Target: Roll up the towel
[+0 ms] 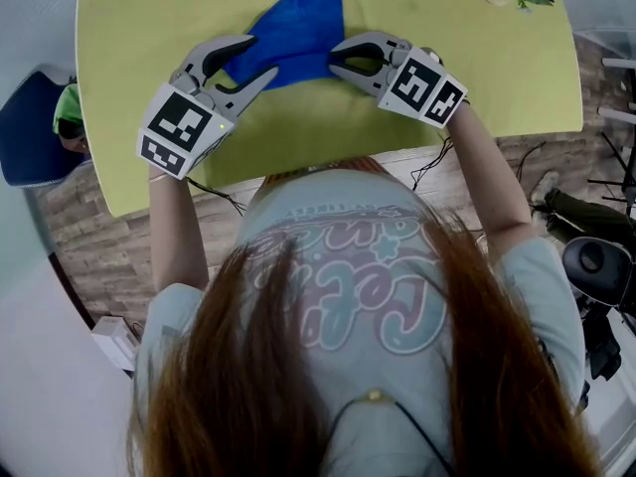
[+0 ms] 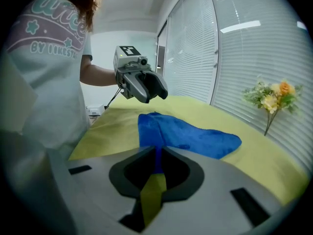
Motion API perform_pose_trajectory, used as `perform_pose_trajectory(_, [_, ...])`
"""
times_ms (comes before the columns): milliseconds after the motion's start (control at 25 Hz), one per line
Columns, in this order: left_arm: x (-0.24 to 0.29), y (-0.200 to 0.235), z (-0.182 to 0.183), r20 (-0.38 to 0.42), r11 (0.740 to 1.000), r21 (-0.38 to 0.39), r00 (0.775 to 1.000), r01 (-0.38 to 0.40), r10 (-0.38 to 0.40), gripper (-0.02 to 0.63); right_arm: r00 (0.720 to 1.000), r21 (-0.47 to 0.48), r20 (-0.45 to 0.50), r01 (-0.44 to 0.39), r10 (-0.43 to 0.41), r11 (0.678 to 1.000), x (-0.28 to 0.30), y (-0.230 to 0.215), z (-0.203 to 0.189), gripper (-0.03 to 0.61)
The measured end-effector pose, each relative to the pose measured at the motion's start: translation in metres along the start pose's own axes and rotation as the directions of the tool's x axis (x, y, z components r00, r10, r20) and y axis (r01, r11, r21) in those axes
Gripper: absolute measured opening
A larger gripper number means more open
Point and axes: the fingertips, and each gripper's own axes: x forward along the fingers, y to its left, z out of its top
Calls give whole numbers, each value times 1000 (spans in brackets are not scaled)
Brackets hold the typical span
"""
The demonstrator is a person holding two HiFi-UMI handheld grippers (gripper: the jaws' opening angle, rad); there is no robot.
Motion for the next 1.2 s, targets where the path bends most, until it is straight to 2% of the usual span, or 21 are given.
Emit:
perform_pose_trajectory(80, [7, -23, 16, 23, 996, 61, 998, 62, -63, 179, 1000, 9, 2, -1, 1, 1000, 0, 0, 0, 41])
perform_pose_trajectory(120, [14, -35, 16, -3, 990, 101, 995, 95, -95, 179, 1000, 15, 3, -3, 3, 1000, 0, 0, 1, 41])
perform_pose_trajectory(200, [31, -54, 0, -107, 972, 178, 985, 152, -134, 179, 1000, 24, 5, -7, 7, 1000, 1, -1, 1, 41])
perform_pose_trajectory(280, [46, -62, -21, -208, 954, 237, 969, 183, -134, 179, 1000, 28, 4, -10, 10, 1000, 0, -1, 0, 41])
perform_pose_trajectory(360, [55, -61, -33, -248, 946, 268, 962, 182, -115, 179, 1000, 30, 4, -13, 13, 999, 1, -1, 0, 41])
perform_pose_trajectory(480, [59, -56, -36, -249, 950, 266, 964, 164, -97, 173, 1000, 34, 4, -14, 14, 999, 1, -1, 0, 41])
perform_pose_trajectory(600, [61, -51, -36, -251, 949, 276, 965, 151, -80, 112, 1000, 40, 4, -17, 17, 999, 1, -1, 0, 43])
perform_pose_trajectory(800, [63, -51, -40, -268, 952, 250, 958, 175, -106, 101, 999, 47, 33, -8, 6, 999, -4, -2, 4, 51])
perform_pose_trajectory(880, [64, -50, -40, -273, 954, 238, 955, 183, -115, 100, 999, 5, 52, 8, -8, 1000, -10, -2, 10, 63])
perform_pose_trajectory(1000, [65, -49, -40, -281, 951, 241, 952, 196, -125, 97, 998, -89, 56, 19, -14, 996, -16, 5, 17, 118])
perform_pose_trajectory(1200, [63, -49, -41, -286, 950, 231, 948, 209, -139, 97, 999, -253, -40, -34, 24, 967, -2, 24, 16, 144])
